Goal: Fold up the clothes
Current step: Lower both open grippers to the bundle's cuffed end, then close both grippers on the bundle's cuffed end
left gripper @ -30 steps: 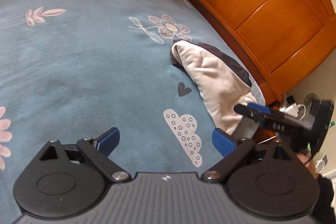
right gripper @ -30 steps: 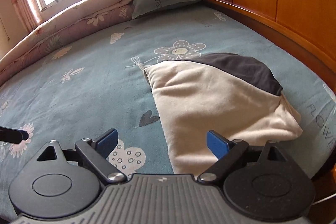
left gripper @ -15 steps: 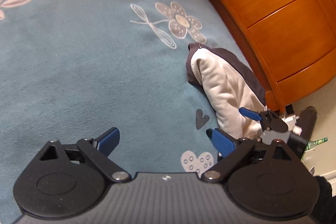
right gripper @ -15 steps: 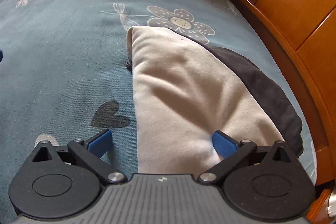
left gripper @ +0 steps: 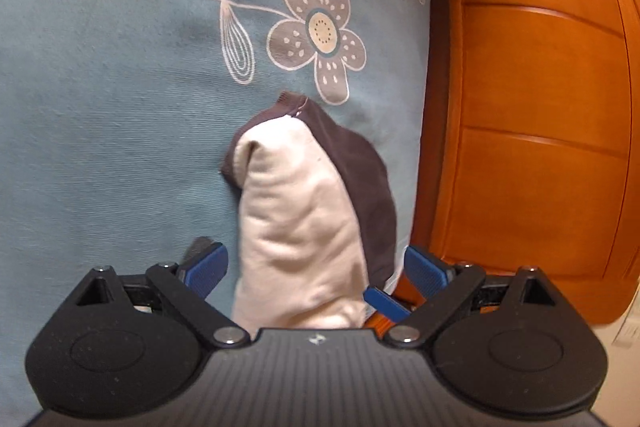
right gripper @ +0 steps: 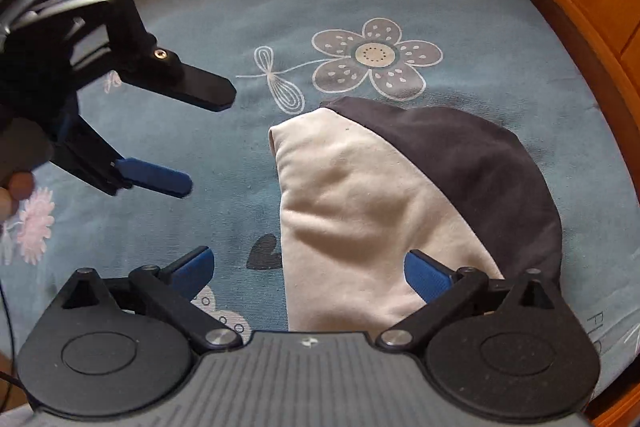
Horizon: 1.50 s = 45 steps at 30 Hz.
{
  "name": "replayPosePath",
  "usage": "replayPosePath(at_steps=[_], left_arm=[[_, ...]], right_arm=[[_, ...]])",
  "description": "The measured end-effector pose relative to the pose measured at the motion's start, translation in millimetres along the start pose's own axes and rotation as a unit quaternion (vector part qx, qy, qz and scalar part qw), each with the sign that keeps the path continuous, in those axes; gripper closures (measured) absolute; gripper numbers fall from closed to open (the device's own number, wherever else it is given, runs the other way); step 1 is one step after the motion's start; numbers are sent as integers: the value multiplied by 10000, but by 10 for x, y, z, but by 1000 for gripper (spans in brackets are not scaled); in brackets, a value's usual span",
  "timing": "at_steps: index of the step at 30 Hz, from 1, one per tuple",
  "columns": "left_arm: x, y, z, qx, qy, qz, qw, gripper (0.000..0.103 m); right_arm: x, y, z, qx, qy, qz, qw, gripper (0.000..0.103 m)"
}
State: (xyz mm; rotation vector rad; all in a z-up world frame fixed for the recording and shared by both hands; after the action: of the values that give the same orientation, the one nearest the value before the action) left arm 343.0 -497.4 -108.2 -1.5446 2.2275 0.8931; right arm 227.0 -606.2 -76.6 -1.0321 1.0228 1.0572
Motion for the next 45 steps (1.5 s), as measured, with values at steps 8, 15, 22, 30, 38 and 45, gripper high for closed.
replayPosePath(at_steps=[8, 15, 22, 30, 38, 45], left_arm=[[394, -309, 190, -376, 220, 162, 9989, 9], [665, -372, 371, -605, 905, 226, 9938, 8], [753, -459, 332, -774, 1038, -24, 9916, 8], [866, -536, 265, -904, 940, -28, 9915, 7], [846, -585, 141, -687, 700, 108, 9951, 6], [760, -663, 61, -424, 261, 10, 9988, 6]], right_arm=[[-338, -240, -896, 1074, -361, 28, 9936, 0], [-15, -643, -1851, 2087, -1334, -94, 9688, 0], [507, -717, -2279, 2627, -2897, 720, 9175, 0], [749, -499, -2224, 2656, -3807, 1445, 8738, 0], [865, -727, -2075, 2835, -4789, 1427, 8185, 0], [830, -739, -2107, 2854, -4737, 1283, 8232, 0]])
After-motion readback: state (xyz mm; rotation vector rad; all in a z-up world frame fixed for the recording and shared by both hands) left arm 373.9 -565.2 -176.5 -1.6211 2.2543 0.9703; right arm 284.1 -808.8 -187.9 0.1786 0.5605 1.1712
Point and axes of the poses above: each gripper's, at about its wrist camera, not at the fingertips, and x roughly the way its jaws point, z to its left, y to its underside, the point moved 10 cm from there along x, roughly the way its jaws point, and after that the axes turned 13 degrees about z, right-handed, at the moved point
